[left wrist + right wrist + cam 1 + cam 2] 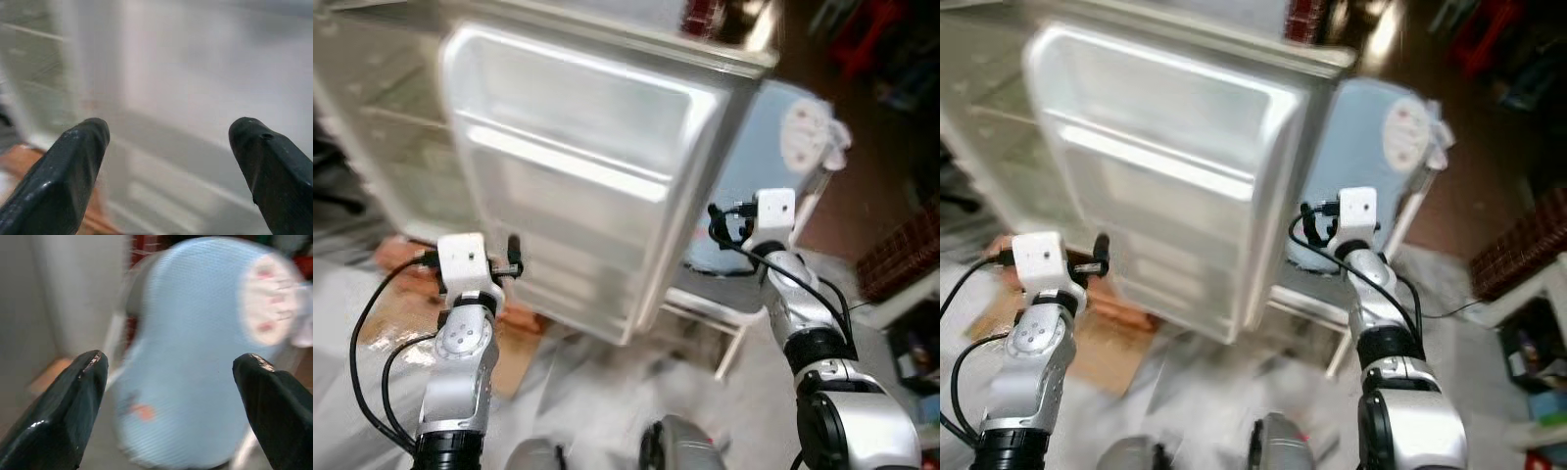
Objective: Restocking fridge
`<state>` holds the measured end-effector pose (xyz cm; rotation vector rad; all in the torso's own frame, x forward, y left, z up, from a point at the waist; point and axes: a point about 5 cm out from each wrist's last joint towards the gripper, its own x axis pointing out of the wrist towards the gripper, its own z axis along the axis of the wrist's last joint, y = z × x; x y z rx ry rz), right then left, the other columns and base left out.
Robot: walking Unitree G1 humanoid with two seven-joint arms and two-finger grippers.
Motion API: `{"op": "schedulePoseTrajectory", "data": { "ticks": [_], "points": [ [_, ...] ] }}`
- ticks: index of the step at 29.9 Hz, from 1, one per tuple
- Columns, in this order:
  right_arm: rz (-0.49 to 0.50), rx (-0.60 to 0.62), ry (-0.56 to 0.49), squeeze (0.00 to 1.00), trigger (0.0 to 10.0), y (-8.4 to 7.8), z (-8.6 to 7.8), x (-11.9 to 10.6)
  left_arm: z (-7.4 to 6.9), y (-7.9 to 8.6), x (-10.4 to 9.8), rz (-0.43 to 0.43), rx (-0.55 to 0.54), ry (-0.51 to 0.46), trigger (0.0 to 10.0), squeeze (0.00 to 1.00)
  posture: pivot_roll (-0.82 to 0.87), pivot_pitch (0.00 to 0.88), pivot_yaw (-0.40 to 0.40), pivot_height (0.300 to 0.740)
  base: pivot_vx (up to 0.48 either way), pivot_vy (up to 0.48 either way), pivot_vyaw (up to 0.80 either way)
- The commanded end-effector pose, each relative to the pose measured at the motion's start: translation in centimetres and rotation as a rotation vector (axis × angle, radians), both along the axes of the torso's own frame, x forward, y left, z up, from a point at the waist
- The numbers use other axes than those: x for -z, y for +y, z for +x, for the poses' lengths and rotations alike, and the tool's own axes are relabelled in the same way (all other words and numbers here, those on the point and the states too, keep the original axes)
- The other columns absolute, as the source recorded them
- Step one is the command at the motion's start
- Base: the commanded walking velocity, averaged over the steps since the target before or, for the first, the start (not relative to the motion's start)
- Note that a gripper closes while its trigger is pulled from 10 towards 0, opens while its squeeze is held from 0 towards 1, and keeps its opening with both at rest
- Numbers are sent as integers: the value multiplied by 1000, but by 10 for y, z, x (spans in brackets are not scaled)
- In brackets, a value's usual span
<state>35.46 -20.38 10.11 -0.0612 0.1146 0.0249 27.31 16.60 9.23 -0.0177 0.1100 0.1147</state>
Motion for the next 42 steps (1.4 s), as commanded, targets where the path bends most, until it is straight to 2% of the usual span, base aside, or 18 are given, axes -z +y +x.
{"op": "schedulePoseTrajectory", "data": {
  "ticks": [1,5,8,9,12,14,17,18,19,21,25,28,33,36,42],
  "points": [
    [10,-12,-22,0,10000,7,5,-7,0,8,-2,10,-22,-9,10000,0,84,98,-72,740,0,0,0],
    [-23,42,-7,0,10000,1,8,-8,0,8,-1,16,-43,4,10000,0,86,97,-75,740,0,0,0],
    [80,91,4,0,10000,2,13,-11,-2,10,2,19,-84,24,10000,0,85,97,-74,740,0,0,0],
    [80,91,4,0,10000,2,13,-11,-2,10,2,19,-84,24,10000,0,85,97,-74,740,0,0,0],
    [195,49,-22,0,10000,18,23,-24,-5,14,9,-7,-150,84,10000,0,87,97,-72,740,0,0,0],
    [241,-33,-34,0,10000,33,29,-33,-8,21,13,-20,-224,119,10000,0,92,96,-71,740,0,0,0],
    [294,-102,-49,0,10000,45,32,-40,-11,22,16,-70,-219,136,10000,0,97,96,-73,740,0,0,0],
    [297,-159,-72,0,10000,54,34,-45,-15,26,20,-72,-244,174,10000,0,101,97,-75,740,0,0,800],
    [299,-175,-77,0,10000,56,34,-46,-17,27,21,-64,-254,186,10000,0,101,97,-75,740,0,0,800],
    [311,-210,-76,0,10000,63,34,-47,-26,29,30,-92,-257,278,10000,0,107,97,-76,740,0,0,800],
    [303,-264,-81,0,10000,70,34,-49,-47,28,43,-143,-259,424,10000,0,109,99,-72,740,0,0,800],
    [270,-282,-76,0,10000,70,33,-48,-57,28,45,-172,-271,465,10000,0,117,100,-67,740,0,0,800],
    [283,-299,-83,0,10000,71,34,-49,-59,25,46,-182,-238,487,10000,0,122,100,-67,740,0,0,800],
    [282,-297,-79,0,10000,71,34,-48,-55,21,44,-131,-177,503,10000,0,121,99,-67,740,0,308,188],
    [268,-291,-79,0,10000,67,33,-47,-51,15,42,-88,-123,520,10000,0,114,97,-61,740,0,476,0]
  ]
}}
